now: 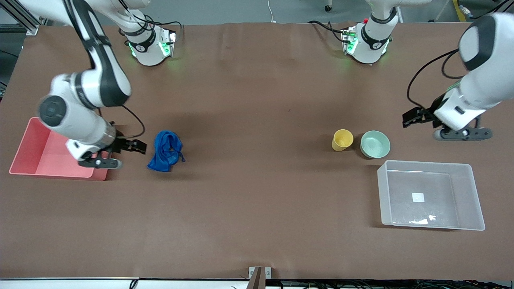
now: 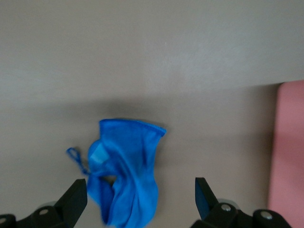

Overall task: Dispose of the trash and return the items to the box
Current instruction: 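Grasp the blue cloth with the right gripper while the left gripper grasps the bowl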

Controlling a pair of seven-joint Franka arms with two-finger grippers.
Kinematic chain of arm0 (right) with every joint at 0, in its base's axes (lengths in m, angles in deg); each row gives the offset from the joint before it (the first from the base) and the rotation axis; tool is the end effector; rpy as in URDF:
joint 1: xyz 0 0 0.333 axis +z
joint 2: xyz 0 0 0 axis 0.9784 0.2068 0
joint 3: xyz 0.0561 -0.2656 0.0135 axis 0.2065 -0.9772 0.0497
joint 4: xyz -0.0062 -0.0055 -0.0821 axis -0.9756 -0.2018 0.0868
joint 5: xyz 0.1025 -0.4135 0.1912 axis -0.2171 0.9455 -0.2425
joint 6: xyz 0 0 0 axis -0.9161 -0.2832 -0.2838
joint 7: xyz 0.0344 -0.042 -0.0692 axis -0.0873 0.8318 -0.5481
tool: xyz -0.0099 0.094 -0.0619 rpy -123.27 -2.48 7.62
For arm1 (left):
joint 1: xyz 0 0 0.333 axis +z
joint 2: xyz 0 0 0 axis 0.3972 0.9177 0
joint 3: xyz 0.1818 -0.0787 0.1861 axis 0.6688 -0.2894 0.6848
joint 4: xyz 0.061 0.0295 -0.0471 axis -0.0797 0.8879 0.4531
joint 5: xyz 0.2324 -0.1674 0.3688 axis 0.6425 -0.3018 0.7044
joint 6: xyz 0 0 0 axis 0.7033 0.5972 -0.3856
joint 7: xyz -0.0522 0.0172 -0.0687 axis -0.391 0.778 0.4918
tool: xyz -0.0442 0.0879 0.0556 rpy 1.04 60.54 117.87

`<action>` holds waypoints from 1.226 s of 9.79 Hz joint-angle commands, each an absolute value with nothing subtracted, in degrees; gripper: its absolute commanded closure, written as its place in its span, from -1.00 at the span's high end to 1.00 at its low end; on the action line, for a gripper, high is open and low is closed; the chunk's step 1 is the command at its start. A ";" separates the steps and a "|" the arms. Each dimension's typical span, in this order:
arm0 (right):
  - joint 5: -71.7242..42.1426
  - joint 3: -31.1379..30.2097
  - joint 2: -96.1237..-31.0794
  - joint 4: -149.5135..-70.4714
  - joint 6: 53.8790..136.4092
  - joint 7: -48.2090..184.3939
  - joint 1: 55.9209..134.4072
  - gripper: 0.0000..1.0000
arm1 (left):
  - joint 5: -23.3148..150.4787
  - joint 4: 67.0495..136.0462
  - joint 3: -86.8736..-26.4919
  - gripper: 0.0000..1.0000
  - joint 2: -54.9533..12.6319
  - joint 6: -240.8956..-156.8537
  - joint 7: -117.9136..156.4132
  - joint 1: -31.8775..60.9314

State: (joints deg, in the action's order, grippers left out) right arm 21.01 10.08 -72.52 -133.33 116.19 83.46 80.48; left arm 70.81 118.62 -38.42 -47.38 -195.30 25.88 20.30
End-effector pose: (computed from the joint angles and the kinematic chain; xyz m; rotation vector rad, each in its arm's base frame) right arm 0.6056 0.0816 0.1842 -3.1049 0.1031 0.0162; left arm 0.6105 -0.0350 0.3613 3.1132 -0.0685 -0.0740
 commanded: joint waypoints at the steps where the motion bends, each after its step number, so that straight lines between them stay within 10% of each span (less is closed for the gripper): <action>1: 21.18 10.17 -67.67 -138.67 127.41 84.20 81.84 1.00 | 70.64 132.56 -37.39 1.00 -48.11 -211.34 28.16 20.68; 4: 21.18 10.17 -63.25 -138.85 130.17 84.20 83.34 0.78 | 70.64 138.94 -36.25 1.00 -39.16 -228.91 28.78 20.59; 7: 21.09 10.17 -63.25 -138.76 129.82 86.72 83.08 -0.86 | 70.64 142.18 -36.16 1.00 -33.88 -237.25 28.86 20.68; 9: 21.09 11.30 -63.68 -137.80 129.03 93.50 83.95 -0.99 | 70.64 142.29 -36.25 0.95 -31.24 -238.95 28.86 20.68; 10: 21.09 11.49 -64.56 -136.40 124.94 93.60 83.87 -0.99 | 70.64 142.28 -36.25 0.71 -30.36 -239.99 28.86 20.68; 12: 21.09 11.31 -70.68 -130.36 108.10 93.87 82.12 -0.99 | 70.73 142.11 -36.25 -0.40 -29.21 -241.14 28.86 20.68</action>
State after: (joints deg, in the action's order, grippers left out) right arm 21.01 11.13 -64.84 -132.82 116.99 92.86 83.61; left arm 70.81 141.70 -36.31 -31.38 -239.37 27.98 20.66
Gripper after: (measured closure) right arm 0.828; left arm 0.335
